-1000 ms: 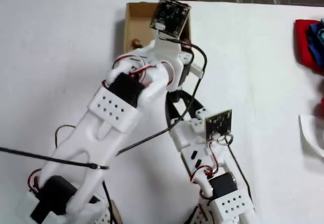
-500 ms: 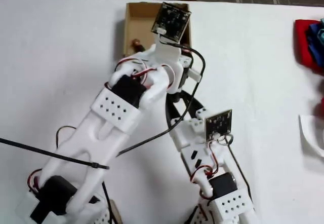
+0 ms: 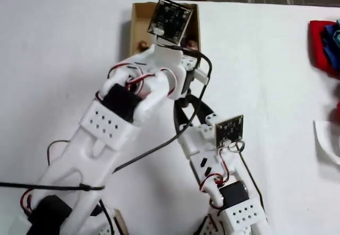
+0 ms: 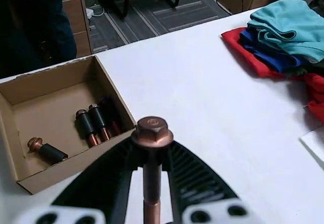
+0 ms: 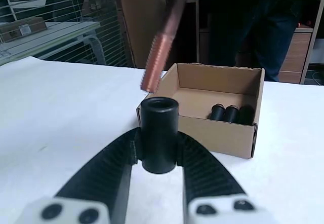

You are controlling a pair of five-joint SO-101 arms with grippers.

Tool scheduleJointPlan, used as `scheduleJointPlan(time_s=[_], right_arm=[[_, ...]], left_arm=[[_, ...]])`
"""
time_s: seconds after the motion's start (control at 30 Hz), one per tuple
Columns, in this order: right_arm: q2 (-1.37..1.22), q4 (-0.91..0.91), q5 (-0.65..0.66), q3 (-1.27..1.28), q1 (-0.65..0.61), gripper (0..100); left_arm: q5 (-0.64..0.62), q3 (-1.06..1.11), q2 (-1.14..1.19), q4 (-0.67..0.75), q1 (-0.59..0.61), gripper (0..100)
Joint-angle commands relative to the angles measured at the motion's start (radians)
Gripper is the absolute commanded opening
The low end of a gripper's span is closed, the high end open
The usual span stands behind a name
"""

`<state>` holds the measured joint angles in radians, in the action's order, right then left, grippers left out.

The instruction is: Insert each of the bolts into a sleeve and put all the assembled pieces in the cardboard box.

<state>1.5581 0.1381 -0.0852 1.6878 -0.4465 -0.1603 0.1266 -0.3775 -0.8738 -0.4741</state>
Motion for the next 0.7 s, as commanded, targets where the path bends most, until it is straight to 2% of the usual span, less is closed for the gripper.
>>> scheduleJointPlan(time_s=[0.0,0.2,0.67], right_arm=[[0.027,0.002,-0.012,0.011,0.004,2.1],[0.027,0.002,-0.014,0.011,0.004,2.1],[0.027,0.002,-0.012,0.011,0.005,2.1]], left_arm=[[-0.009,-0.059,-0.064,0.0,-0.029,3],[-0.008,-0.059,-0.021,0.012,-0.068,3],[-0.008,-0.038,0.011,0.003,-0.071,3]])
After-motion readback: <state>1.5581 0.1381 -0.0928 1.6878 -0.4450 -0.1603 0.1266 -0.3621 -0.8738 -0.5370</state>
